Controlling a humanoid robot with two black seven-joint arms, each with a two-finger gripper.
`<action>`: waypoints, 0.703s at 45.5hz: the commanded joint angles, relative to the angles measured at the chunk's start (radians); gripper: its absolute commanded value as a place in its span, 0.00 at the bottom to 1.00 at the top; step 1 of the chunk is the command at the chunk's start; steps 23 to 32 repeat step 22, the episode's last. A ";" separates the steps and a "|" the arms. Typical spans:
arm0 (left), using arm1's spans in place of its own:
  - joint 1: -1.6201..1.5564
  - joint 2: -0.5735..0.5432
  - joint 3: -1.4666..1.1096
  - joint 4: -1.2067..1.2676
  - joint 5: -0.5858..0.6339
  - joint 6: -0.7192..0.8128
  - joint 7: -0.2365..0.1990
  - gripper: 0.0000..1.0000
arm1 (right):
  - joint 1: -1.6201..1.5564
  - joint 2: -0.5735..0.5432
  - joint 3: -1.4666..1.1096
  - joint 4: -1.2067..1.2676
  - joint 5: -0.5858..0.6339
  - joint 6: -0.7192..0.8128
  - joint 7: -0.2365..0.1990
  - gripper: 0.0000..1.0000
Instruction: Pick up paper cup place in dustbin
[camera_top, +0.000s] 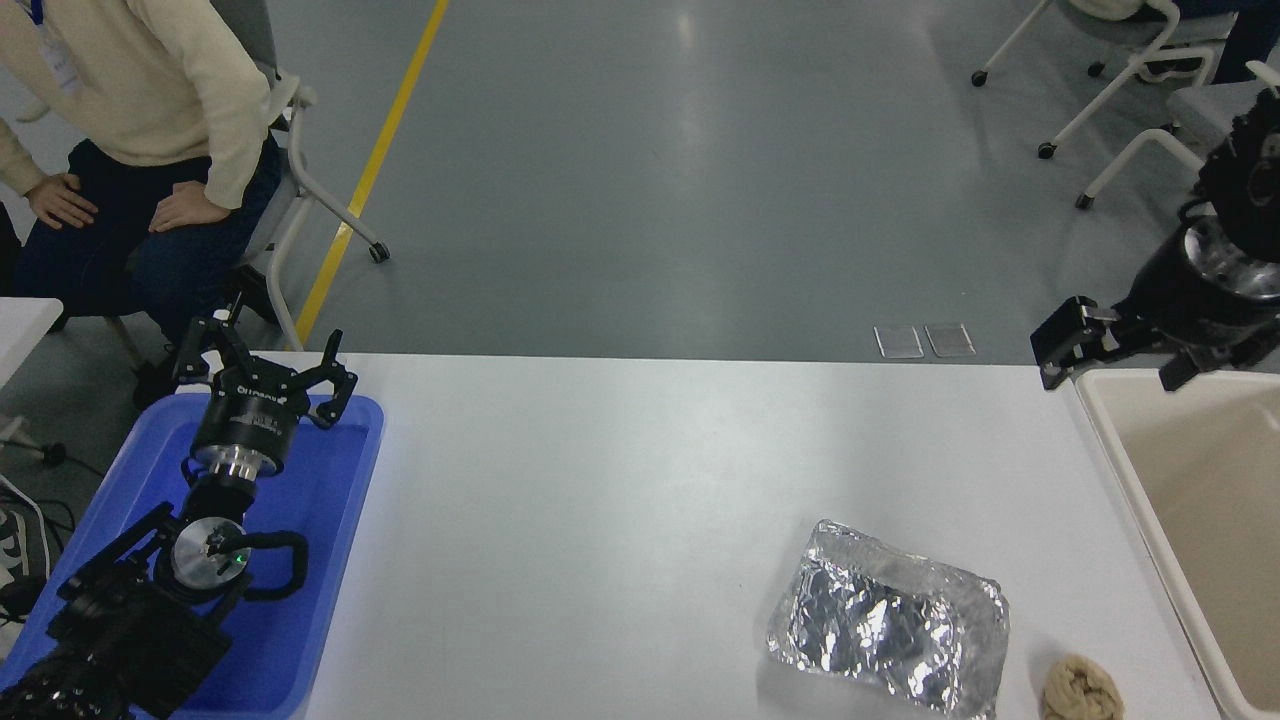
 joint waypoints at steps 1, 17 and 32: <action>0.000 0.000 0.000 0.000 0.000 0.002 0.002 1.00 | 0.116 0.062 0.021 0.068 0.000 0.016 0.001 1.00; 0.000 0.000 -0.001 0.000 0.000 0.002 0.002 1.00 | 0.119 0.088 0.020 0.070 0.010 0.016 0.001 1.00; 0.000 0.000 -0.001 0.000 0.000 0.002 0.002 1.00 | 0.120 0.091 0.020 0.070 0.014 0.016 0.004 1.00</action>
